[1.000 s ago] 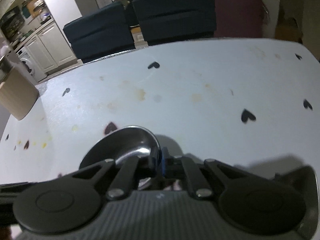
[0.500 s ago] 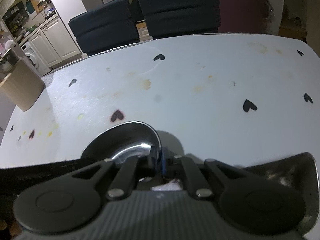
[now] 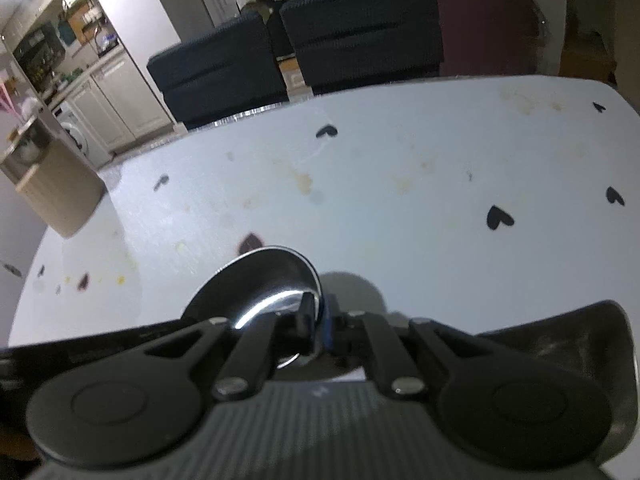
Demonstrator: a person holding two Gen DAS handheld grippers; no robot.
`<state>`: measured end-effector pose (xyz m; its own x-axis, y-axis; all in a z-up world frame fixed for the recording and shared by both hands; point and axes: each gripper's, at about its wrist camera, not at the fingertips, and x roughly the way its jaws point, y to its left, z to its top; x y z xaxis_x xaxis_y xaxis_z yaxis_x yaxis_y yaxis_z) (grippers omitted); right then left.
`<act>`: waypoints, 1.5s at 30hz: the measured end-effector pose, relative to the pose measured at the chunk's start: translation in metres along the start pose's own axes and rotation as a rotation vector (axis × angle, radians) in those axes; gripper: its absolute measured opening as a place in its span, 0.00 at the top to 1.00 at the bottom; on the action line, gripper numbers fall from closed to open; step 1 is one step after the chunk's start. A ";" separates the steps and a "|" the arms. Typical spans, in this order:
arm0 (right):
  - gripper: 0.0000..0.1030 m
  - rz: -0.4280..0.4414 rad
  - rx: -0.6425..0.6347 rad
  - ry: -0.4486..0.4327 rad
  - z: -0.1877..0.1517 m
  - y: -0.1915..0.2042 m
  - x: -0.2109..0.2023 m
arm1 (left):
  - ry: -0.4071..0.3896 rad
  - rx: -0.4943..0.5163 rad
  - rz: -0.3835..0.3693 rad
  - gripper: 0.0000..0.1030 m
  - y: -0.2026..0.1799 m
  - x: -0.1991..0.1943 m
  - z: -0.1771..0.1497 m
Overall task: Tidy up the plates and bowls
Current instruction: 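Lift the oval steel bowl with both grippers, then lower the oval steel bowl into the square steel tray with both grippers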
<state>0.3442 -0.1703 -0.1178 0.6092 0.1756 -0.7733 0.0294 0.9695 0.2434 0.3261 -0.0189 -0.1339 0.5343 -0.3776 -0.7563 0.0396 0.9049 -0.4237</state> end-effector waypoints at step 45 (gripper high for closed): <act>0.97 -0.160 0.133 -0.112 -0.042 -0.119 -0.100 | 0.080 0.163 -0.221 0.95 -0.139 0.009 -0.071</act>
<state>0.2464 -0.2961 -0.0947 0.6723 -0.0062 -0.7402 0.2324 0.9512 0.2032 0.2656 -0.1617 -0.1171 0.4292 -0.5780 -0.6940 0.2870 0.8159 -0.5020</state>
